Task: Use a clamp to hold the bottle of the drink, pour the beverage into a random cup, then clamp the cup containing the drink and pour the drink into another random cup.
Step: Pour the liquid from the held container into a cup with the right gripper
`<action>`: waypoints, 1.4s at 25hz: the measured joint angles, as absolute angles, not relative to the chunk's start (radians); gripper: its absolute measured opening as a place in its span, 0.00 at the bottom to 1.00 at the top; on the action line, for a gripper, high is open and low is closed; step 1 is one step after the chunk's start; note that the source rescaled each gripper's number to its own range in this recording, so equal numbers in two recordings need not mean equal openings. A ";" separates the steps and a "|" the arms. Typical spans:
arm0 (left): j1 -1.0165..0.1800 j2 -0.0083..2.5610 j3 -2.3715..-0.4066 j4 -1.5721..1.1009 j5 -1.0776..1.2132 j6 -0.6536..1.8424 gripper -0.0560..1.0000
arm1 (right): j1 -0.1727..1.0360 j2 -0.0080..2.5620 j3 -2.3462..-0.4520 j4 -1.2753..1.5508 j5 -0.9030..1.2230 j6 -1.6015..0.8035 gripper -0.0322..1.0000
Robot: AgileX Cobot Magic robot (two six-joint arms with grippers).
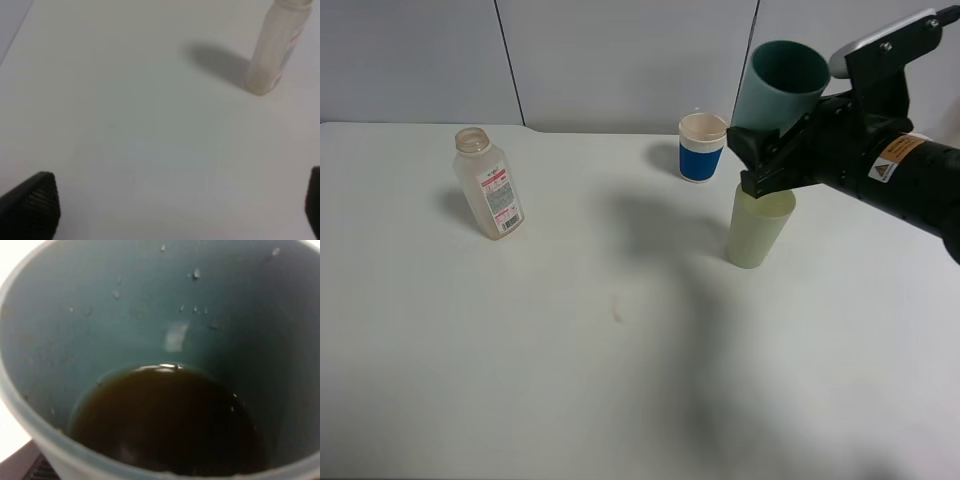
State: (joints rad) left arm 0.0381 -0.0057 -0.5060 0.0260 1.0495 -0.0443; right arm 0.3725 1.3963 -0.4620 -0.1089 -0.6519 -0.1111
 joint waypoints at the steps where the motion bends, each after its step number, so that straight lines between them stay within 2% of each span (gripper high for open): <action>1: 0.038 -0.006 -0.506 0.026 1.049 -0.044 1.00 | 0.343 1.386 -0.462 -0.146 -0.643 -0.080 0.03; 9: 0.038 -0.006 -0.506 0.026 1.049 -0.044 1.00 | 0.105 1.348 -0.462 -0.474 -0.589 0.203 0.03; 14: 0.038 -0.006 -0.506 0.026 1.049 -0.044 1.00 | 0.023 1.349 -0.507 -0.720 -0.493 0.391 0.03; 22: 0.038 -0.006 -0.506 0.026 1.049 -0.043 1.00 | 0.013 1.345 -0.653 -1.143 -0.356 0.779 0.03; 31: 0.038 -0.006 -0.506 0.026 1.049 -0.042 1.00 | 0.013 1.343 -0.662 -1.256 -0.341 0.830 0.03; 35: 0.038 -0.006 -0.506 0.026 1.049 -0.042 1.00 | 0.013 1.343 -0.662 -1.419 -0.339 0.942 0.03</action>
